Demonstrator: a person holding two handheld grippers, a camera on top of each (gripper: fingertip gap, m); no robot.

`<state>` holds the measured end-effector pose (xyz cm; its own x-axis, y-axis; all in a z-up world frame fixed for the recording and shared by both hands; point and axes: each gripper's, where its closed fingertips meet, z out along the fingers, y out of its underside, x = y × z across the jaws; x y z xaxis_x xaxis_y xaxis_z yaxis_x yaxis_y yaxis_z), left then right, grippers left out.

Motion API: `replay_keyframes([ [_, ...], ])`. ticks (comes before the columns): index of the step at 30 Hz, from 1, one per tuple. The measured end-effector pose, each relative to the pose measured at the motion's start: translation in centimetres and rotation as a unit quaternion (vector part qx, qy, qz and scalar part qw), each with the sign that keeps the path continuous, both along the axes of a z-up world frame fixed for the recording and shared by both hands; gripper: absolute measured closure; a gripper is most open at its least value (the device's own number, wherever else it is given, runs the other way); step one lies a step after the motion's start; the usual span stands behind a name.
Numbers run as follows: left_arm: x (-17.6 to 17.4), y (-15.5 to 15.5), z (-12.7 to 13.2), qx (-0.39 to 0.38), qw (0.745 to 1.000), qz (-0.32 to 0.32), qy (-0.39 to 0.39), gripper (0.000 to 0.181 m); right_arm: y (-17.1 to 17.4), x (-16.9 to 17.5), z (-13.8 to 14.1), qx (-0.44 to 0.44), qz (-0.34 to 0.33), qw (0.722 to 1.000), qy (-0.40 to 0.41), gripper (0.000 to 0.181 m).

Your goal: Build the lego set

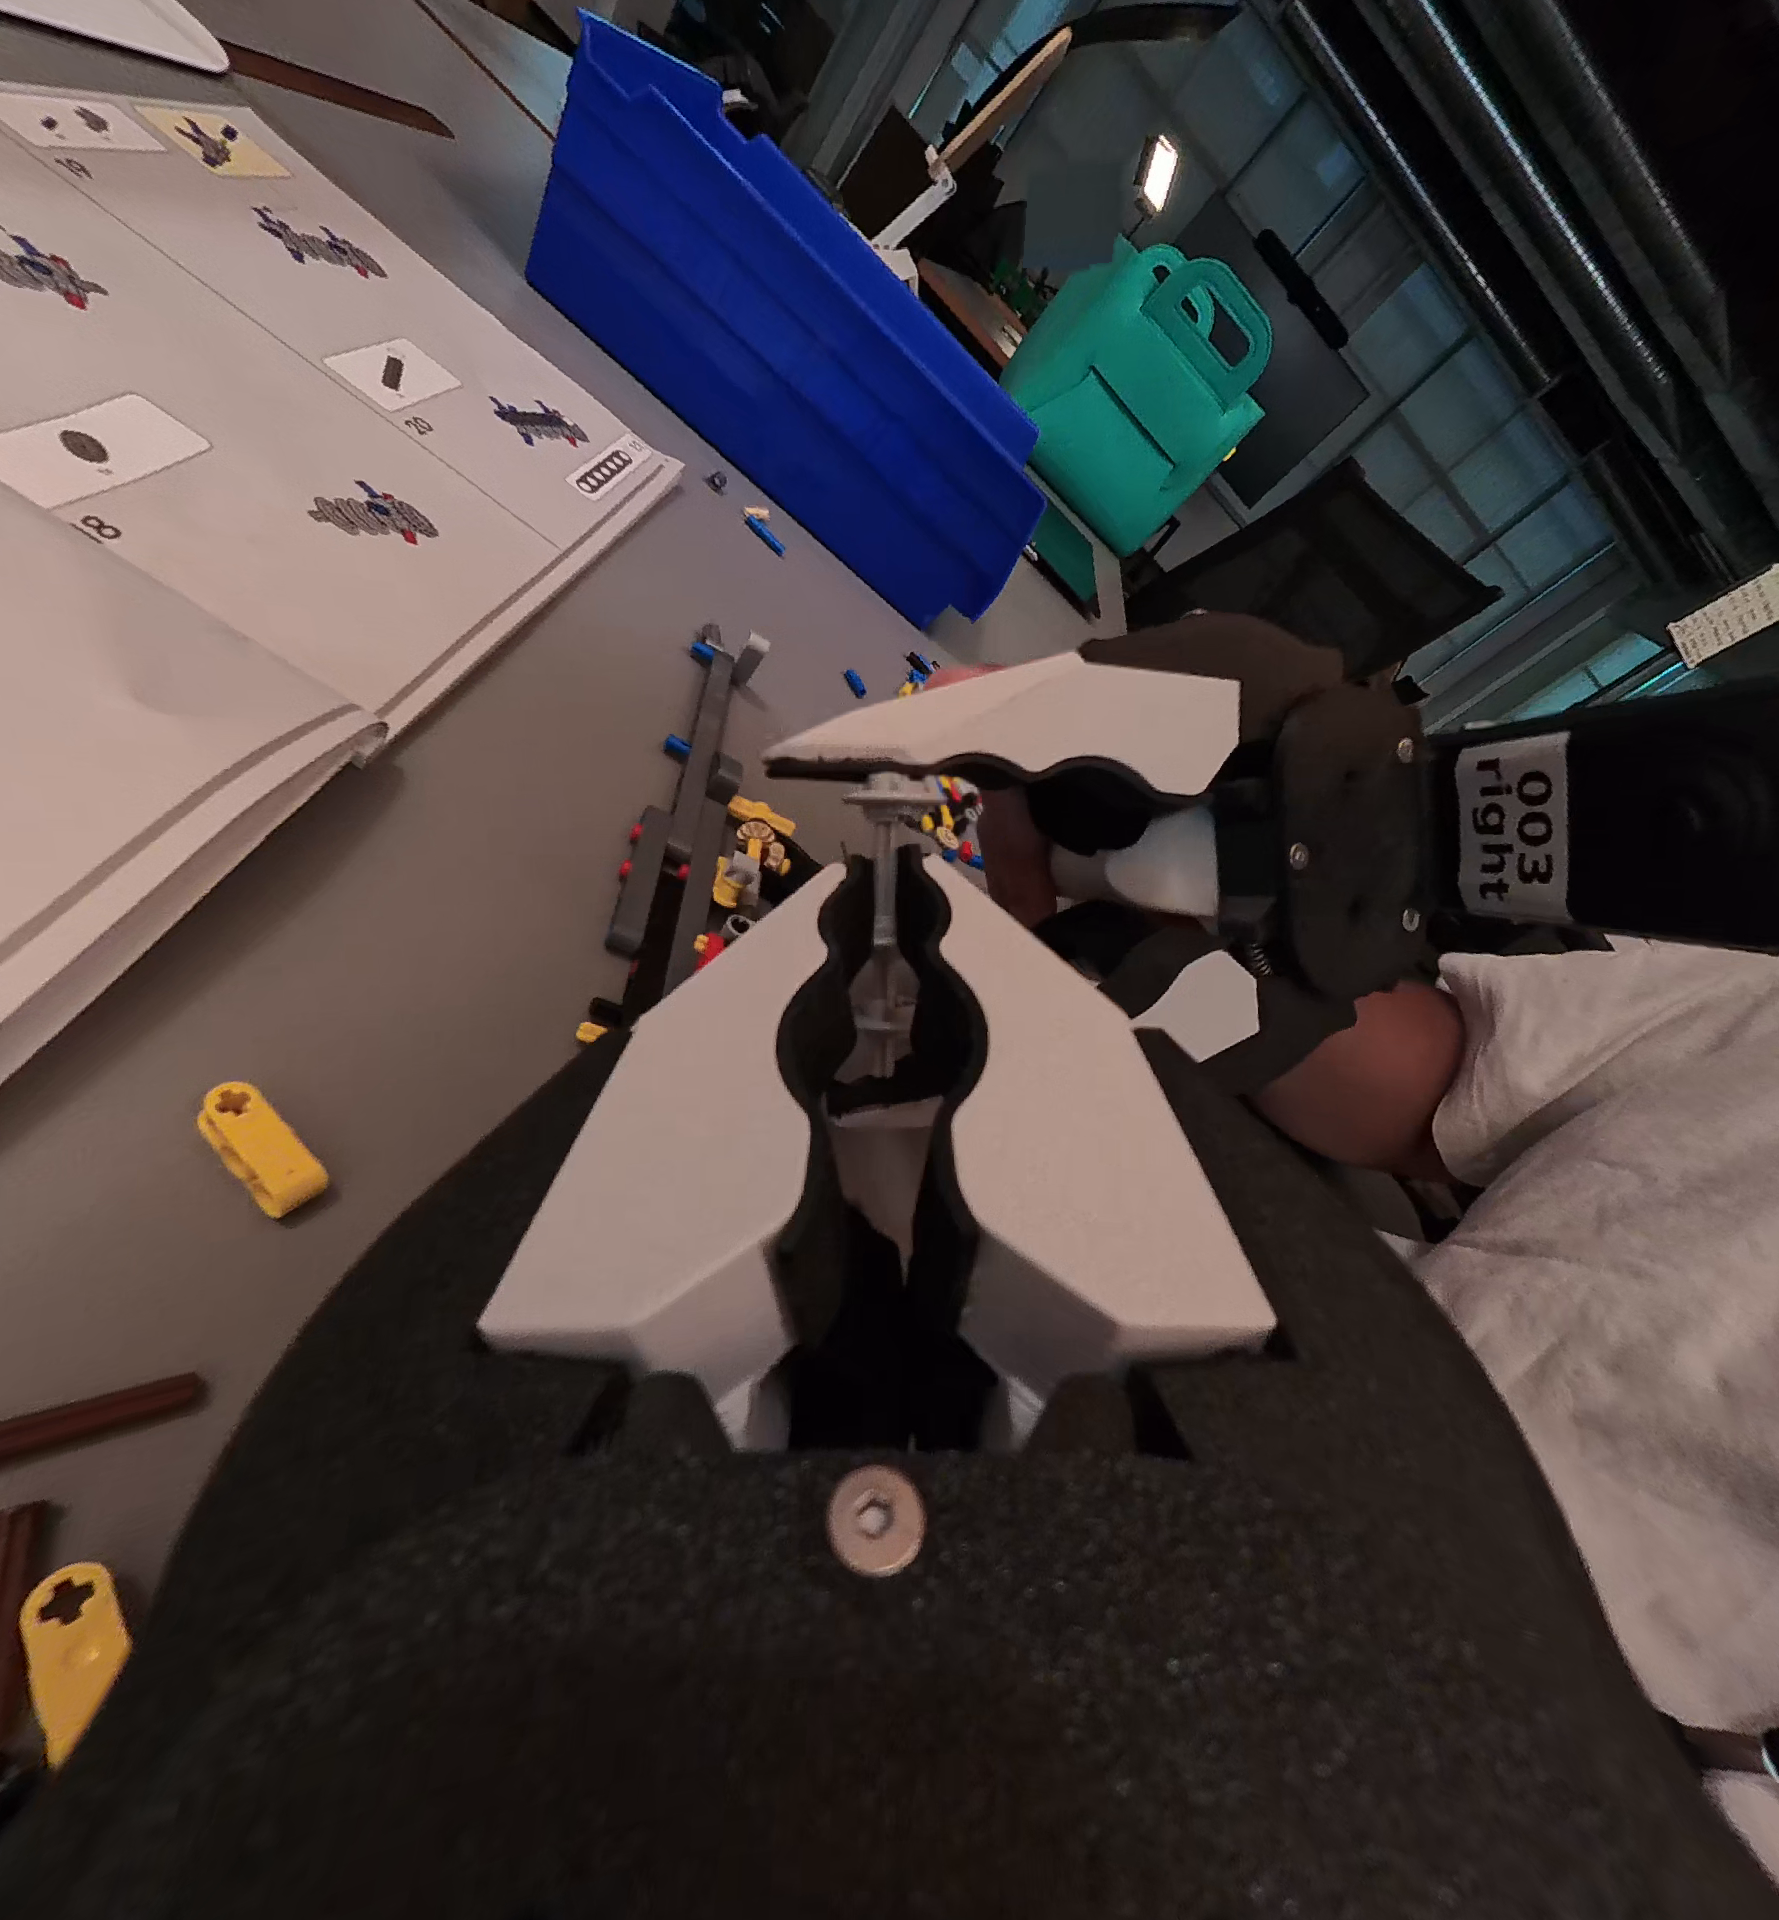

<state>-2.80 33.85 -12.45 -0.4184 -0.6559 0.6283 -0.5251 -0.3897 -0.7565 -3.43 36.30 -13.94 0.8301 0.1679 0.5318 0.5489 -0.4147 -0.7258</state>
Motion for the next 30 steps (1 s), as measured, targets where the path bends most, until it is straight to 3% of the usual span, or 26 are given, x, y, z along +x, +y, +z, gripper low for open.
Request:
replay_keyframes([
  [6, 0.03, 0.46, 0.1, 0.003, 1.0, 0.013, -0.004, 0.179, -0.05, 0.12, -0.17, -0.01, -0.007, 1.0, 0.01, 0.125],
  [12, 0.09, 0.35, -0.23, 0.02, 1.0, 0.013, -0.001, 0.179, -0.11, 0.45, -0.46, -0.01, -0.006, 0.999, -0.046, 0.125],
  [30, 0.07, 0.23, -0.08, 0.023, 1.0, 0.011, -0.005, 0.179, 0.19, 0.21, -0.02, 0.004, -0.01, 0.999, -0.036, 0.121],
])
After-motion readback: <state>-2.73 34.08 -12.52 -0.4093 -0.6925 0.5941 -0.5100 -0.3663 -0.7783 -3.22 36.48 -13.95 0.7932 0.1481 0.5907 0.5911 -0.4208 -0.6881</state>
